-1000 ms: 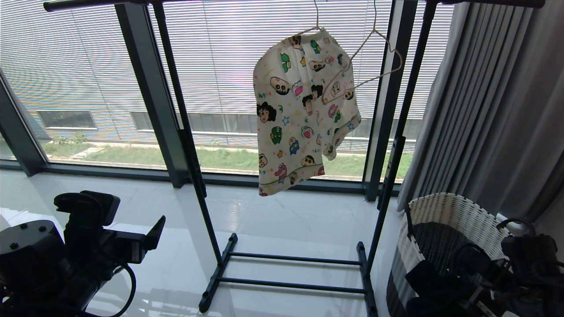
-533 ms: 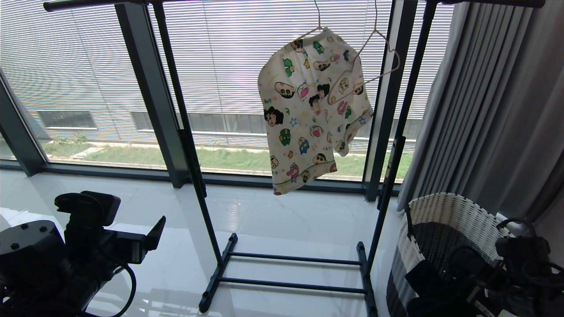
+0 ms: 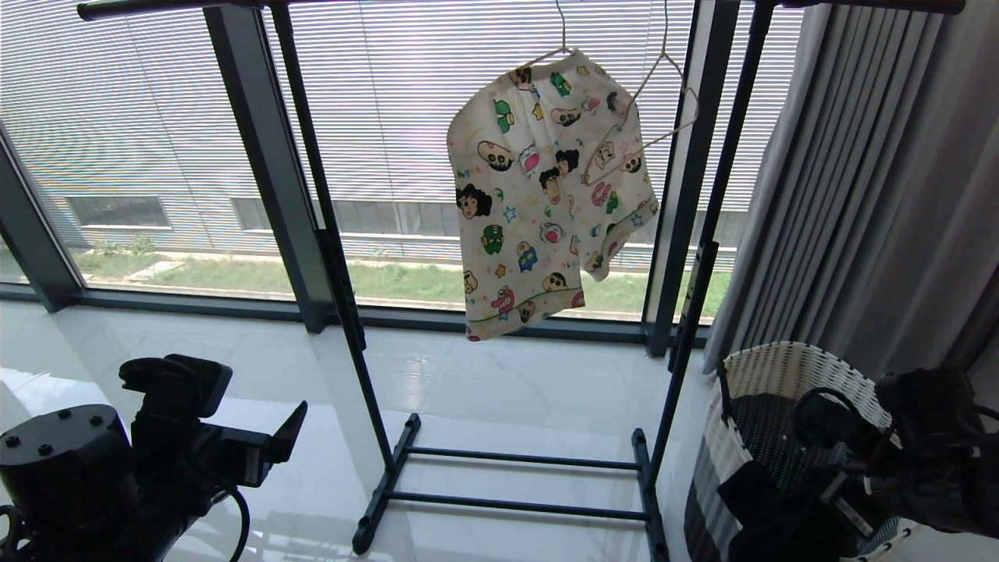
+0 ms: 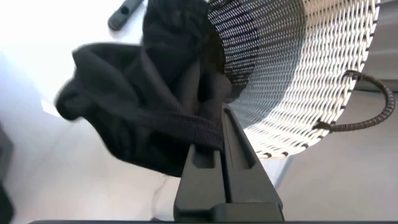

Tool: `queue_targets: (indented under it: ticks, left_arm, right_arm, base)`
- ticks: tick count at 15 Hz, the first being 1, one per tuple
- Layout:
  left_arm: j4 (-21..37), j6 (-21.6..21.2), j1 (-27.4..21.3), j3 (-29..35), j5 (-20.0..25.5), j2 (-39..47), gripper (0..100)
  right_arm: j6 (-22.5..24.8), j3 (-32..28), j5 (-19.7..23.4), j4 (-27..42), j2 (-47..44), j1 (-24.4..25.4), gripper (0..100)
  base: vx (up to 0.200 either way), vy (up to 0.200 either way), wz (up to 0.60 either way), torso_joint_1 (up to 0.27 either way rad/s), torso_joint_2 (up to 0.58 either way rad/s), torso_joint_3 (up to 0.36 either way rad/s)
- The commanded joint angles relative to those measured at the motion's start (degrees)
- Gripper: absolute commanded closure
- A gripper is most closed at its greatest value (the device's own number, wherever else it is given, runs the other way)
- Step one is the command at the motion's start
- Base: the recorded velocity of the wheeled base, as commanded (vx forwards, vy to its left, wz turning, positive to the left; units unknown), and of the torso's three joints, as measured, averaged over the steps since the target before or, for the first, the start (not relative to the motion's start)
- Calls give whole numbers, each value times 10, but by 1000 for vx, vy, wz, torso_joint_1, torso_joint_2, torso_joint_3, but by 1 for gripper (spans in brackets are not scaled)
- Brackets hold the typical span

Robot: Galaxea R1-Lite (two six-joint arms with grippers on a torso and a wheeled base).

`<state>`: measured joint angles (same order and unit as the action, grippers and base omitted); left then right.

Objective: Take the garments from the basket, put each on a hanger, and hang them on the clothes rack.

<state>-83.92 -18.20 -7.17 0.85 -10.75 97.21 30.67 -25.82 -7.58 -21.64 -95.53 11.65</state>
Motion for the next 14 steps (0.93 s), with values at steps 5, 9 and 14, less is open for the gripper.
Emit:
queue_targets:
  ticks: [5,9,14]
  left_arm:
    - [-7,4,-32,-3,3,0,0]
    - [-13,13,-32,-4,4,-1,0]
    - [-13,17,-34,-8,26,2,0]
  right_arm:
    - [-107,-248,10,202,76,111,100]
    - [-107,-274,10,222,75,125,100]
    - [-108,-290,10,222,73,138,100]
  base:
    - [-200,0,0,5,7,0]
    - [-200,0,0,4,5,4]
    - [-160,0,0,2,3,3]
